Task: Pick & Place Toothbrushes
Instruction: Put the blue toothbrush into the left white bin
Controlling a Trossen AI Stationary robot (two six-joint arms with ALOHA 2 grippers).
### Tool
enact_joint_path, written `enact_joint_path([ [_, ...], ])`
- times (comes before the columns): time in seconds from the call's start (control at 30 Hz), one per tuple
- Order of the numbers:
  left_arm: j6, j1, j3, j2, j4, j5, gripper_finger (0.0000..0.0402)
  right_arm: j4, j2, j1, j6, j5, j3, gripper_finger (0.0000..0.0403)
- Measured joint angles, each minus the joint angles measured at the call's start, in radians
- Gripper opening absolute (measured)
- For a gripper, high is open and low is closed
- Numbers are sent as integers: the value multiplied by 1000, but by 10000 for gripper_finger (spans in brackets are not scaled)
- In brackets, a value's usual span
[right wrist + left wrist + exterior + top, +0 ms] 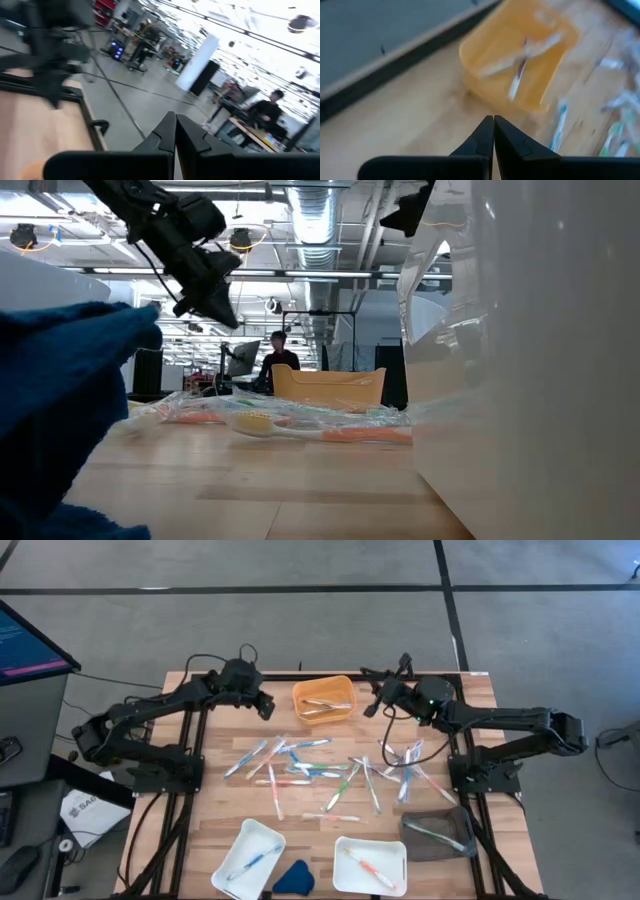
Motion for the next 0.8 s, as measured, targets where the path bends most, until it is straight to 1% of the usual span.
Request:
enact_joint_path([
  [0.13,-2,-54,-59,1,-119,-2,5,33,0,-53,2,-1,0,1],
  [0.3,-59,-136,-130,1,-161,-5,5,44,0,-89,3,-16,0,1],
  [0.47,-56,-225,-144,1,-193,68,5,44,0,-133,4,-132,0,1],
  [0.57,-56,-282,-144,-9,-204,77,5,40,0,-157,19,-183,0,1],
  [0.6,-56,-309,-144,-10,-216,68,5,40,0,-162,27,-186,0,1],
  [0.67,-52,-374,-144,-9,-254,7,3,35,0,-171,37,-189,0,1],
  [0.73,-65,-442,-144,-9,-313,-96,2,24,0,-176,38,-190,0,1],
  [0.8,-111,-505,-144,-9,-372,-187,2,19,0,-181,38,-190,0,1],
])
